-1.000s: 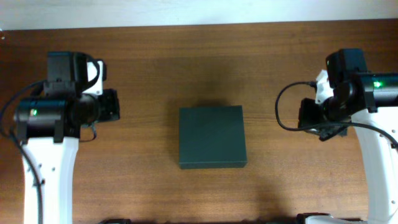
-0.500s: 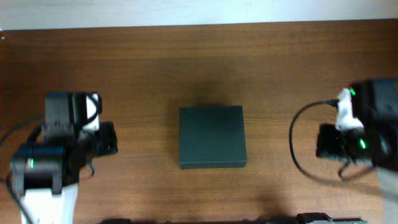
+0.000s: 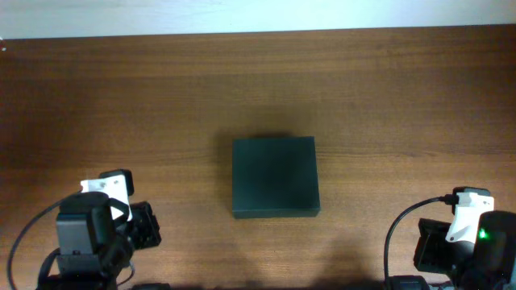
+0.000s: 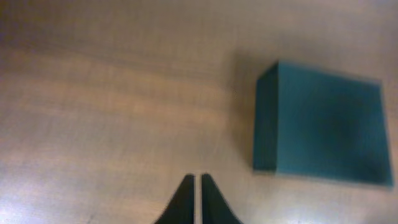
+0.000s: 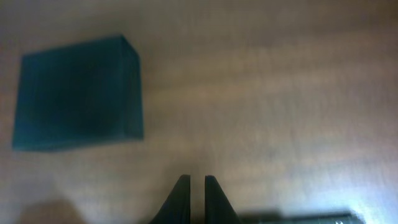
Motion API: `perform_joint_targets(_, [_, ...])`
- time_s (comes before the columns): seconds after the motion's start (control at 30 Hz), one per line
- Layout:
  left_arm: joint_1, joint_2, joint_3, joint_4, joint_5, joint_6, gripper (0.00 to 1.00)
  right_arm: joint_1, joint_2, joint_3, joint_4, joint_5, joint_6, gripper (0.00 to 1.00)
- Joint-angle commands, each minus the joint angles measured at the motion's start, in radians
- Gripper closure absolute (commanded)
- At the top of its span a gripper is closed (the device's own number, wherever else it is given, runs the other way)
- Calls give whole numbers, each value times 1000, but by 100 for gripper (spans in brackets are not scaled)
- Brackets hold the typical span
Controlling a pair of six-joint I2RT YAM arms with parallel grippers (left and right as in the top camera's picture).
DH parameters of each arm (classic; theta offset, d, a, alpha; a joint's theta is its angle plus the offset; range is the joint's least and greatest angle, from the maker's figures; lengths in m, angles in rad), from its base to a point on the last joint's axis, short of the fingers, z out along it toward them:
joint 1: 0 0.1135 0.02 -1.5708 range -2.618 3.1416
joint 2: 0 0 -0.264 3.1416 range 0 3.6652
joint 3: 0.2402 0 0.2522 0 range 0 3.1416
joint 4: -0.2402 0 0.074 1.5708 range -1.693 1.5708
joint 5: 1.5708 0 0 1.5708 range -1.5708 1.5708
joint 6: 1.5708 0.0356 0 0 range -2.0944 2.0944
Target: Pack container
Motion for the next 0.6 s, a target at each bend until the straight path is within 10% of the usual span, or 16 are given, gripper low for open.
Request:
perform_joint_targets(0.0, [5, 8, -94, 109, 15, -68, 92, -3, -26, -63, 84, -19, 9, 91])
perform_joint_targets(0.23, [5, 100, -304, 450, 15, -151, 79, -3, -24, -221, 325, -19, 8, 94])
perform_joint_targets(0.43, [5, 237, -323, 519, 15, -157, 59, -3, -16, -270, 415, 13, 8, 10])
perform_joint_targets(0.57, [5, 303, -323, 521, 15, -157, 42, -3, 3, -270, 418, 57, 8, 1])
